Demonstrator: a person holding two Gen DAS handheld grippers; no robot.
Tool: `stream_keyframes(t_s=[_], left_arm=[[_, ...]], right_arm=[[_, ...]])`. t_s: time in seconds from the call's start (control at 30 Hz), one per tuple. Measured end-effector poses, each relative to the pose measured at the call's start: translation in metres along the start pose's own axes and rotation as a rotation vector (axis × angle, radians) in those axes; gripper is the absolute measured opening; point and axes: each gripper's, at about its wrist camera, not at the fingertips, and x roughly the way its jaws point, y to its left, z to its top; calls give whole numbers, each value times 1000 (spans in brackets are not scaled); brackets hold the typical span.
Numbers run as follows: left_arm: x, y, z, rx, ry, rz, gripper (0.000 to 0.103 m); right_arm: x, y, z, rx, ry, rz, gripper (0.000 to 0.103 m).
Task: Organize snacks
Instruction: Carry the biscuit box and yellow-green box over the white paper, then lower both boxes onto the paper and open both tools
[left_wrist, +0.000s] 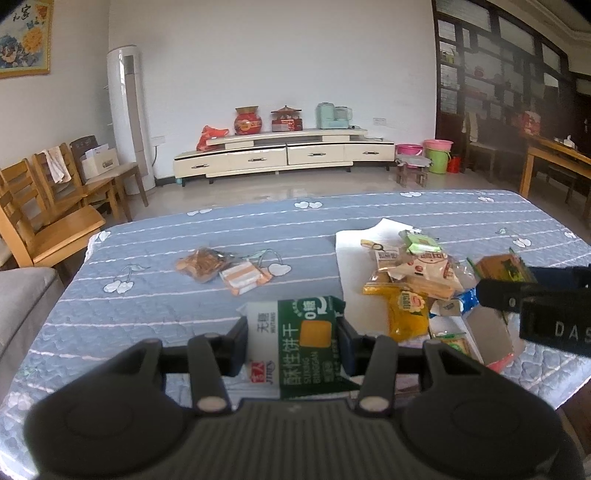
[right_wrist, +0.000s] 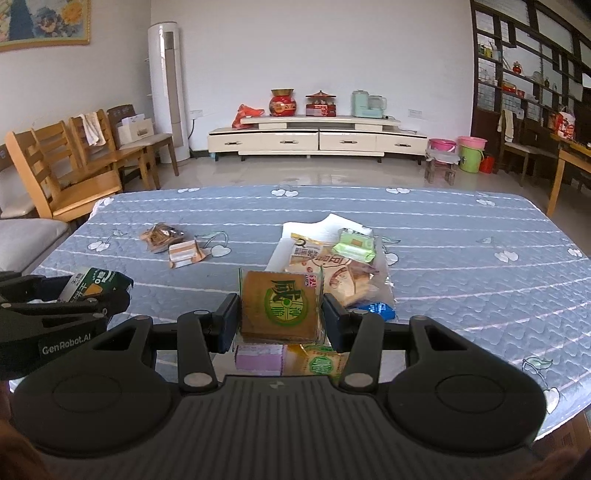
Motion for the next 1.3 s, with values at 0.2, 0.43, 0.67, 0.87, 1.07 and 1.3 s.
stream_keyframes(t_s=[0.2, 0.43, 0.67, 0.87, 1.07, 1.3], left_arm=[[3, -7, 2, 10, 0, -14, 47], [6, -15, 3, 27, -1, -29, 47], [8, -25, 7, 44, -8, -51, 47], [11, -37, 11, 61, -13, -85, 47], [15, -49, 16, 78, -23, -121, 47], [24, -64, 15, 104, -19, -162, 47]], right_arm=[[-2, -4, -1, 18, -6, -29, 59], [-3, -2, -3, 37, -9, -55, 59], [-2, 1, -2, 53, -14, -72, 59], [1, -3, 2, 72, -18, -94, 59], [6, -13, 6, 99, -20, -125, 59], [18, -17, 2, 119, 0, -120, 59]])
